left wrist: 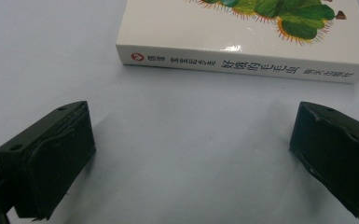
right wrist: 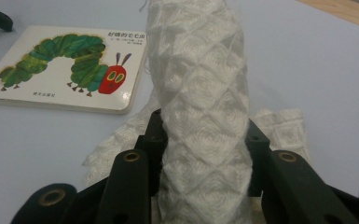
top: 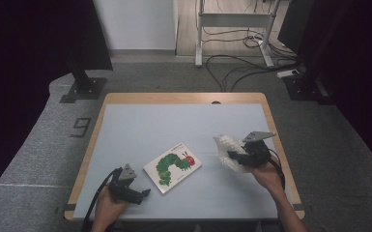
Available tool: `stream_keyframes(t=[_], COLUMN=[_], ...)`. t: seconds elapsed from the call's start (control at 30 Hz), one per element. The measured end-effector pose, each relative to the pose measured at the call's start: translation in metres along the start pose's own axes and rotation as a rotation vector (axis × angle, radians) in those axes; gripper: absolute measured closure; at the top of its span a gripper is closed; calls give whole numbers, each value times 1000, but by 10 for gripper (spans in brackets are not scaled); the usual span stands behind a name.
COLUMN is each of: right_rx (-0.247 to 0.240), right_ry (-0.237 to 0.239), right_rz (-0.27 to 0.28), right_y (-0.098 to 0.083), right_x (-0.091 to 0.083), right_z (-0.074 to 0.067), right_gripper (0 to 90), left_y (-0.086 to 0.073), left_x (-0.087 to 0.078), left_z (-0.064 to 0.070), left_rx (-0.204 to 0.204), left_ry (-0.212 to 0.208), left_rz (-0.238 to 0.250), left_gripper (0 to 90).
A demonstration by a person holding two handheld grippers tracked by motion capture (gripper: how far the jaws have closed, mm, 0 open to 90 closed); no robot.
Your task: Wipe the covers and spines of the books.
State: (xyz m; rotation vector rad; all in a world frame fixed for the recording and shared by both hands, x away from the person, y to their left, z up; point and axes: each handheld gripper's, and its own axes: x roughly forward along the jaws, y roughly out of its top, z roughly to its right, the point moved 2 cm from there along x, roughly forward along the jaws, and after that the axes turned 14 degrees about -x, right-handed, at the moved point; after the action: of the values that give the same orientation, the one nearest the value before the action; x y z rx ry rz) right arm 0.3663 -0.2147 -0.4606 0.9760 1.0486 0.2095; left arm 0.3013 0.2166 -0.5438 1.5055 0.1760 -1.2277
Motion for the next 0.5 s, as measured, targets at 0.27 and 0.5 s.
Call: stream_keyframes(t=[0.27,0.5], right_rx=[-23,-51], right_ry=[25,48], right_rz=[14,25], right_y=[13,24], right_x=[13,25], right_z=[-7,-14], right_gripper=[627,624], left_y=[0,0], left_x=[0,0], left_z=[0,0], left_rx=[0,-1], left_ry=[1,1], left_rz=[0,0], left_gripper=[0,0])
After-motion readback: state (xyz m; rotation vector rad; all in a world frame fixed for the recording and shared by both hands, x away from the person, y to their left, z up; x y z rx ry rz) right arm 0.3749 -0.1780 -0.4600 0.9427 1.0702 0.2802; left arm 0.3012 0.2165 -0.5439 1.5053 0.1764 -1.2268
